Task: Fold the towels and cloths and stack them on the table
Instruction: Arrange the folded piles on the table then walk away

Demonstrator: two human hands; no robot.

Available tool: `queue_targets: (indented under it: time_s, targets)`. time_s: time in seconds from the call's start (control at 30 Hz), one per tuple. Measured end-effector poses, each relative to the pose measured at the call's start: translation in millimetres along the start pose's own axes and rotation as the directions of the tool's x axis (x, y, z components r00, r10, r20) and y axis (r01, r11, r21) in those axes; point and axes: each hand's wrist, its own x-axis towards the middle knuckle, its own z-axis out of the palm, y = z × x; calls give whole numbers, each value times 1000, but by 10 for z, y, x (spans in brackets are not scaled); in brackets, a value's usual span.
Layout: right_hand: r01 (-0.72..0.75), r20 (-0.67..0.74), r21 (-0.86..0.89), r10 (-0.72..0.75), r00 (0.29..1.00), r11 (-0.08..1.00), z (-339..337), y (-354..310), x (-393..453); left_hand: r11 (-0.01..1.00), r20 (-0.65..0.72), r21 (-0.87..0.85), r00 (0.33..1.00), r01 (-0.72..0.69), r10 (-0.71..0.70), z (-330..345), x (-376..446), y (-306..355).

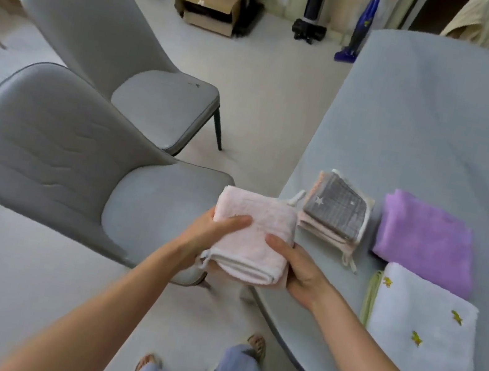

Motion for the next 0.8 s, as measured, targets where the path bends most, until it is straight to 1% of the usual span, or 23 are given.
queue_targets:
  time_s: [0.13,0.2,0.27,0.37,0.43,0.5,0.57,0.6,0.67,0.8]
  targets:
    - [22,220,-51,-10,975,998,525,53,165,994,-56,-22,993,-103,101,-549,-371,-18]
    - [7,290,-143,35,956,990,1074,182,325,983,-159,-77,976,-165,151,-1026,-733,-130]
    - [25,329,-265,66,942,964,1482,268,456,972,-252,-97,950,-215,185,-1367,-1026,-213]
    - [59,445,-457,171,879,887,2395,732,589,956,-400,-52,884,-287,243,-2121,-1765,-515]
    - [60,502,-514,243,830,856,2981,1152,607,953,-480,1,836,-304,267,-2608,-2307,-709]
    - [111,580,-544,277,766,831,3660,1630,629,948,-575,53,766,-315,287,-3144,-2920,-914]
    - [155,634,-570,312,707,807,4152,1881,668,951,-633,73,723,-301,277,-3528,-3325,-1024]
    - [171,648,-596,344,680,784,4567,2063,694,951,-677,83,683,-297,273,-3823,-3655,-1108]
    - [210,655,-622,354,668,754,5072,2223,761,953,-721,89,641,-290,262,-4191,-4017,-1143]
    - [266,688,-635,374,622,725,6131,2571,963,938,-806,43,542,-344,236,-4932,-4639,-1204]
